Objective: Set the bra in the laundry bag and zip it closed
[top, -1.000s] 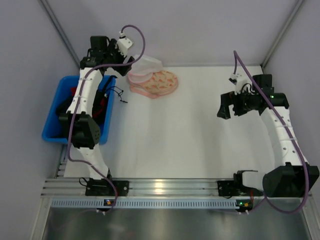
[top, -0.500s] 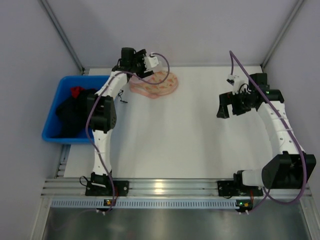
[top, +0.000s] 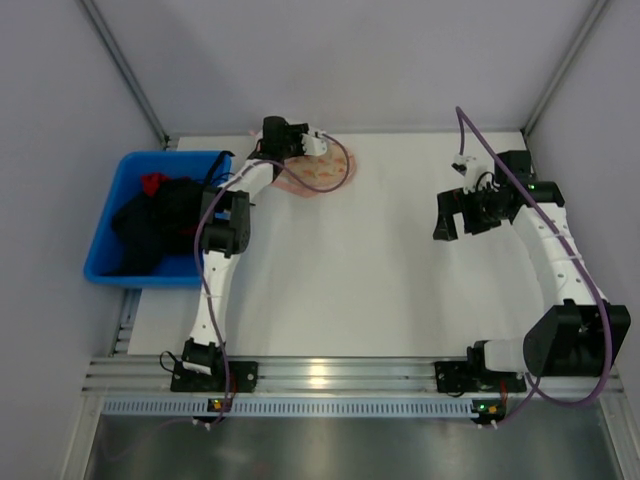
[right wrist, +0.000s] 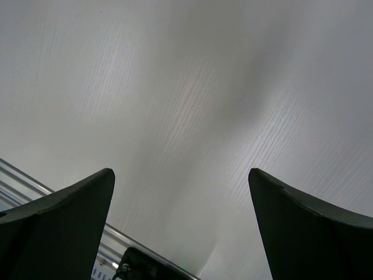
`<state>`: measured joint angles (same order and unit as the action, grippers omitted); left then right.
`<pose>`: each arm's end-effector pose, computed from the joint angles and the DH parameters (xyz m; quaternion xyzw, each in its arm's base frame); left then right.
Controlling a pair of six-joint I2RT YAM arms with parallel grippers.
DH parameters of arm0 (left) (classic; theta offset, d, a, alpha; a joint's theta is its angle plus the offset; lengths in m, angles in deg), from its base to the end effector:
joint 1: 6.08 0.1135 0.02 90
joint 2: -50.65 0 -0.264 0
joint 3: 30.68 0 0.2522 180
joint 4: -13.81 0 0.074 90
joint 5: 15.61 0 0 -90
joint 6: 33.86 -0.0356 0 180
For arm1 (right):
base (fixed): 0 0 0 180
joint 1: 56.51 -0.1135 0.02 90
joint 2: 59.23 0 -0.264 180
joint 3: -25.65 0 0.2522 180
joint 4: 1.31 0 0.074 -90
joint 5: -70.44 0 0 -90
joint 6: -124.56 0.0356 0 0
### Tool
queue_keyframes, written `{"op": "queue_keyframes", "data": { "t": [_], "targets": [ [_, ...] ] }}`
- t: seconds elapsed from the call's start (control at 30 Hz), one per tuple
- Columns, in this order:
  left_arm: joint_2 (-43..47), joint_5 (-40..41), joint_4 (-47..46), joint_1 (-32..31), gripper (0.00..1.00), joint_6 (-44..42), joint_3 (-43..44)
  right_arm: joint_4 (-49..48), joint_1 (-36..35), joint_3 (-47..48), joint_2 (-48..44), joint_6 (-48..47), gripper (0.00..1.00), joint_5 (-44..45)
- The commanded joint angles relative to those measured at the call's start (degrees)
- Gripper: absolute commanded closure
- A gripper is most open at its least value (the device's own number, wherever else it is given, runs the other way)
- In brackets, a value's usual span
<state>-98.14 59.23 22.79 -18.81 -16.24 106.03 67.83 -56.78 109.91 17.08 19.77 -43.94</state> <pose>0.5769 -0.1399 0.1586 0.6077 0.5515 0.1847 0.5408 0.2585 0.0159 0.3116 -0.1761 0.9317 0.1721 0.2671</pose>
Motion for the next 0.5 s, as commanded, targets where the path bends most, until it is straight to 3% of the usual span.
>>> {"op": "queue_keyframes", "data": {
  "t": [0.0,0.03,0.2,0.27,0.47],
  "targets": [
    [1.74,1.53,-5.68,0.25,0.54,-0.66,1.85,-1.67,-0.34,0.25,-0.55,0.46,0.01,0.12],
    [2.62,1.53,-5.6,0.16,0.69,-0.48,-0.07,-1.67,-0.34,0.08,-0.64,0.46,0.01,0.04],
    [12.79,1.27,-5.6,-0.36,0.94,0.92,-8.86,-1.32,-0.26,0.08,-2.04,0.2,0.01,-0.4],
    [16.5,1.88,-5.6,-0.89,1.0,3.55,-13.32,-1.23,-0.26,0.16,-2.66,0.02,0.01,-0.84],
    [32.58,3.29,-2.8,-2.64,1.0,9.0,-23.89,-0.62,-0.34,0.43,-5.03,-0.77,0.01,-2.16]
  ]
}}
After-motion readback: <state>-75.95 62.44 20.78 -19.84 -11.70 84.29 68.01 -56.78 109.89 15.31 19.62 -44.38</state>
